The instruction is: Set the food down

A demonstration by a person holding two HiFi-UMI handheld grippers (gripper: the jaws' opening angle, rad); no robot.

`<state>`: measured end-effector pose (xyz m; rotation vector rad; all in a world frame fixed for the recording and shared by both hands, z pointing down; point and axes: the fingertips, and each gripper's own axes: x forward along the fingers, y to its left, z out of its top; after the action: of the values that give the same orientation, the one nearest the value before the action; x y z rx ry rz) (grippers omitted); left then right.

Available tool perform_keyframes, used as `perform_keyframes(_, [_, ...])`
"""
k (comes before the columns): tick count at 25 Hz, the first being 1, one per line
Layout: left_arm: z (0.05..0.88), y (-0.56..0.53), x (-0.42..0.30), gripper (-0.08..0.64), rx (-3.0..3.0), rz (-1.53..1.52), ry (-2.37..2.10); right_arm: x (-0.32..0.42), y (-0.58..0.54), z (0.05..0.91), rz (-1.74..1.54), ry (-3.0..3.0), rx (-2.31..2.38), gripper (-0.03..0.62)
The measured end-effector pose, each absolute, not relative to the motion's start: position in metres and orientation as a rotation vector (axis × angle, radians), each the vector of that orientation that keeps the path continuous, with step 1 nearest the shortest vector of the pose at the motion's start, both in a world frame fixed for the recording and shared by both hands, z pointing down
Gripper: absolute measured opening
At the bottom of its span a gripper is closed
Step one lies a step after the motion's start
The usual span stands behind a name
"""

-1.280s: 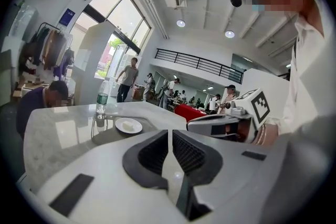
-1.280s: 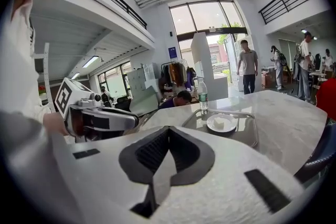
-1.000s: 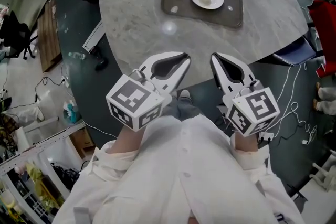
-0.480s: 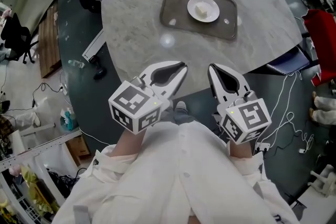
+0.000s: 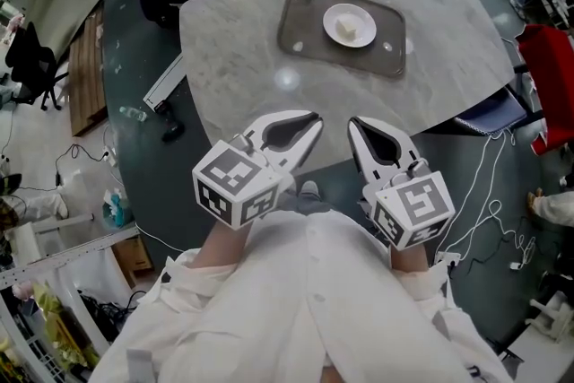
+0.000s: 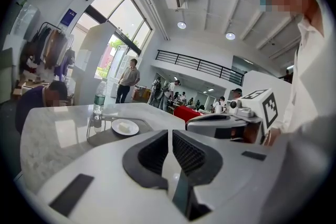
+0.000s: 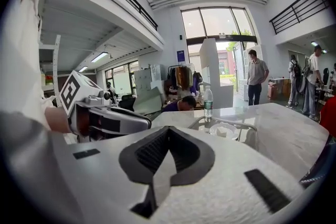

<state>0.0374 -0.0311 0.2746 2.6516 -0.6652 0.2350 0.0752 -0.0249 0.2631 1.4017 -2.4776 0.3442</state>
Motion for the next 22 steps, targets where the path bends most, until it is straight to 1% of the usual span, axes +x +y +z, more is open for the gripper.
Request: perform_keyframes(22, [0.2763, -0.0332, 0.0401, 0.037, 2.655, 0.255, -0.655, 0.0699, -0.029, 0.2645, 0.337, -2.486, 1.359, 0.003])
